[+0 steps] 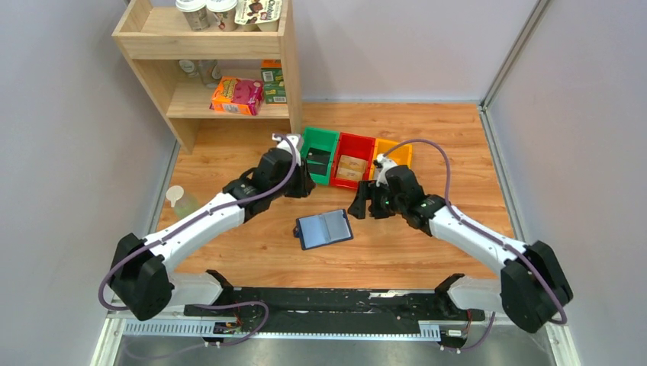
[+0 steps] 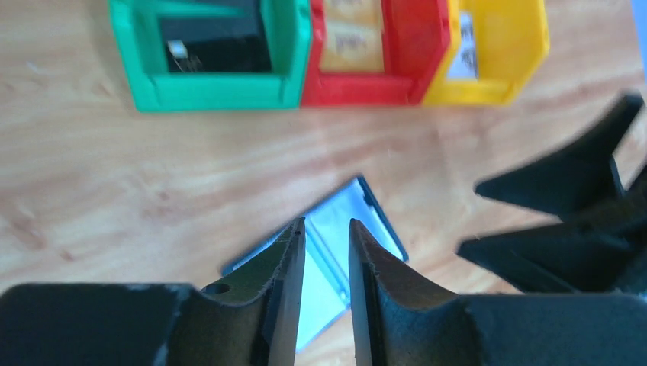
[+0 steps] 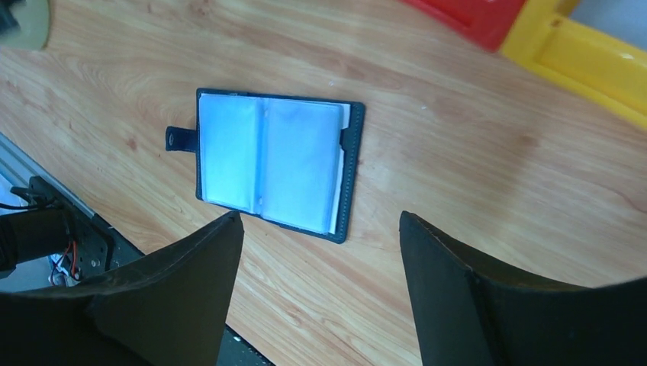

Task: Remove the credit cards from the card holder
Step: Place the credit card in the storage box, then remove the credit card from the card holder.

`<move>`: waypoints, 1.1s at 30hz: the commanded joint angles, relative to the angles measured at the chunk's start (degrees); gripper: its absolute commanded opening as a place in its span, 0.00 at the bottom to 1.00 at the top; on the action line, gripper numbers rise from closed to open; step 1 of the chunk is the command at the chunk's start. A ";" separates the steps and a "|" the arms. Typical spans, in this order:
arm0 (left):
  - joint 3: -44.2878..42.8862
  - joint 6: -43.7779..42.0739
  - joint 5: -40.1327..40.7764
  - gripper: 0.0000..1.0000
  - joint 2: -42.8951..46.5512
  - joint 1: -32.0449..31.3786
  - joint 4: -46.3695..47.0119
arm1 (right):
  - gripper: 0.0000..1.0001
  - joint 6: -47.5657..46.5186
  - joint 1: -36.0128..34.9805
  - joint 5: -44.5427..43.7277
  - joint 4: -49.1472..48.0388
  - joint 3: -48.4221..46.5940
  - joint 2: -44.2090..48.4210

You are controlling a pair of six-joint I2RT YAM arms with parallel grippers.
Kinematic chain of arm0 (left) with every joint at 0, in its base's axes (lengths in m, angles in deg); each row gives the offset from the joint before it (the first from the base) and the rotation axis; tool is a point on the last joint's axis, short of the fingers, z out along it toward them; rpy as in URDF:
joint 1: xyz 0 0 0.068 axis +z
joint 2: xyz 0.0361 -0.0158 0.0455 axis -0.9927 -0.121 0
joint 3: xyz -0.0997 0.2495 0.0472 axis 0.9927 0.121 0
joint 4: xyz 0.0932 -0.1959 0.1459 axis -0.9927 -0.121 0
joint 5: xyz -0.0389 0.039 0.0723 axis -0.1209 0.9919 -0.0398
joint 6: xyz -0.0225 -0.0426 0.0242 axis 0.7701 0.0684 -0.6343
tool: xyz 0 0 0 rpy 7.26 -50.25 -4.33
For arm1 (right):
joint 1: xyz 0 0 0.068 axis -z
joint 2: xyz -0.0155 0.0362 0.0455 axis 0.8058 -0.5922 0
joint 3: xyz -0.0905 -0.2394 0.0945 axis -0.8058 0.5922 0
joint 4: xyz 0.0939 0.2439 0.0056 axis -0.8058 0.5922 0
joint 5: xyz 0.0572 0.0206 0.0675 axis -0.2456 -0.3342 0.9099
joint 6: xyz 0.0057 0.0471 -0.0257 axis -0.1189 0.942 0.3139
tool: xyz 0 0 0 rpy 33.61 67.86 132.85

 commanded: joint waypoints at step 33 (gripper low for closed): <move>17.25 8.66 -5.64 0.14 -9.32 -6.73 -3.12 | 0.49 4.39 -9.72 3.08 -3.19 -10.24 -24.55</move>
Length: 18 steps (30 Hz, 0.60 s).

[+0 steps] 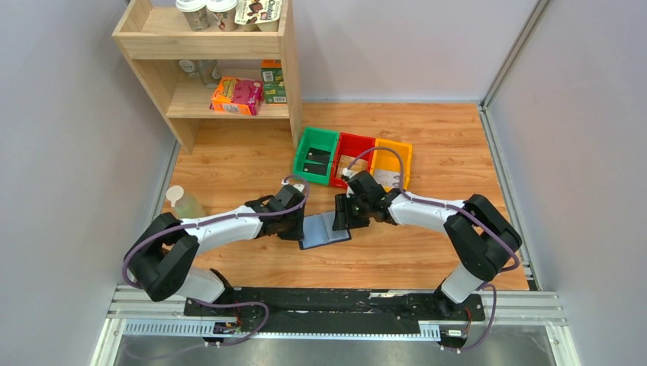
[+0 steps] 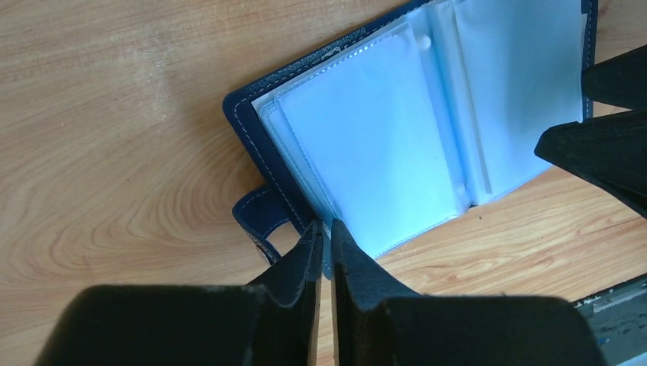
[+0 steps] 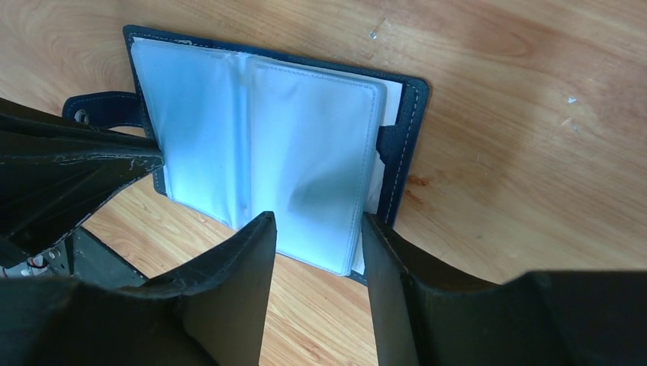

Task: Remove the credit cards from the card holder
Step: Remove the credit card from the card holder.

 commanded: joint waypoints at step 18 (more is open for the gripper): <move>2.14 1.82 -1.80 0.09 0.98 -0.09 3.40 | 0.49 0.39 -3.84 9.15 -3.22 -7.61 3.04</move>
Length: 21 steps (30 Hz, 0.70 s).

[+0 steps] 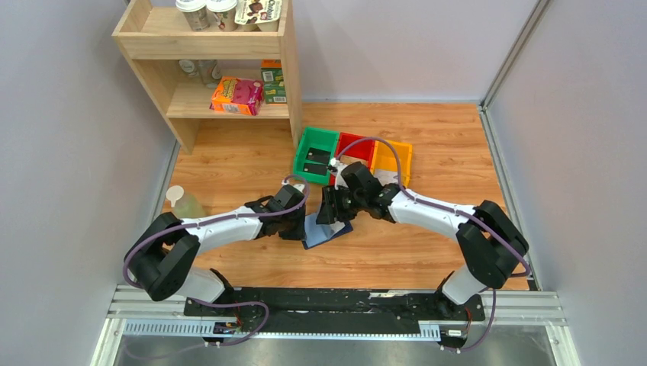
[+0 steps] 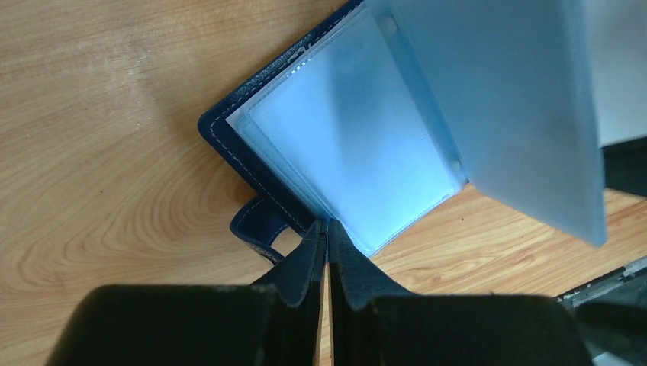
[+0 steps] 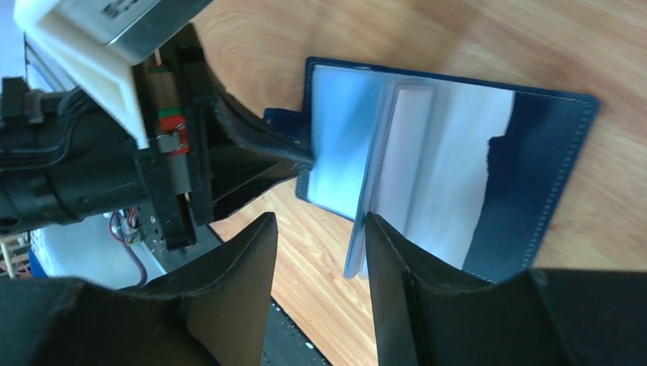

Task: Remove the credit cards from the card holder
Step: Remove the credit card from the card holder.

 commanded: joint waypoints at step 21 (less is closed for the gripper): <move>5.21 4.31 4.04 0.09 7.64 -0.28 1.25 | 0.77 -2.90 -1.74 -5.15 3.98 -3.51 -0.71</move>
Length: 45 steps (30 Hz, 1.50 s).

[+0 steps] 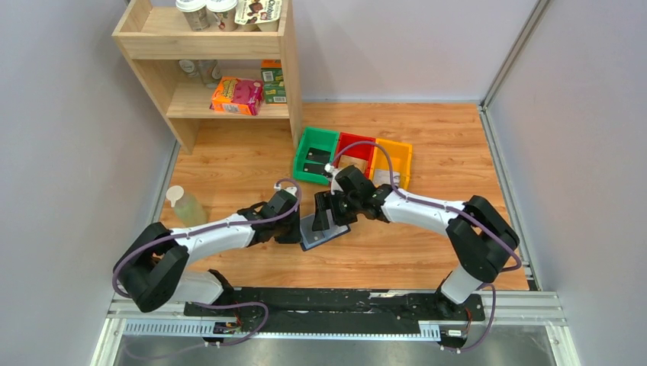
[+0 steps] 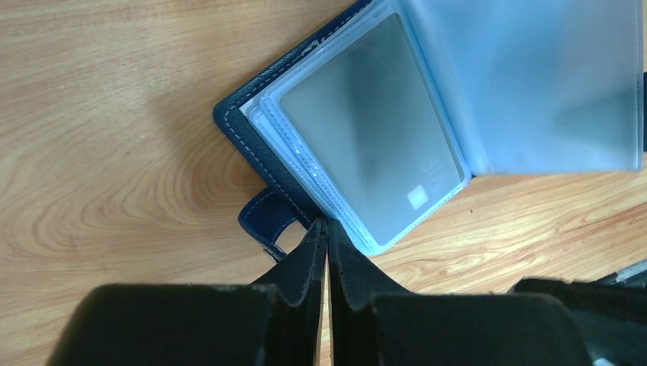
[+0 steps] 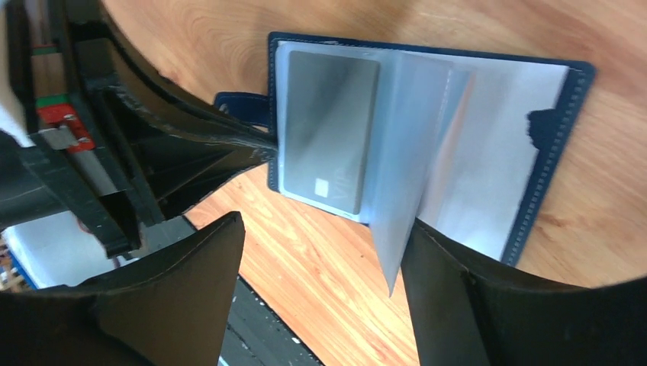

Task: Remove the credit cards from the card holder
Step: Remove the credit card from the card holder.

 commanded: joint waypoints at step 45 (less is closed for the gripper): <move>2.89 10.72 -4.28 0.29 2.14 6.07 8.99 | 0.11 5.32 6.17 8.86 -16.39 6.37 -13.53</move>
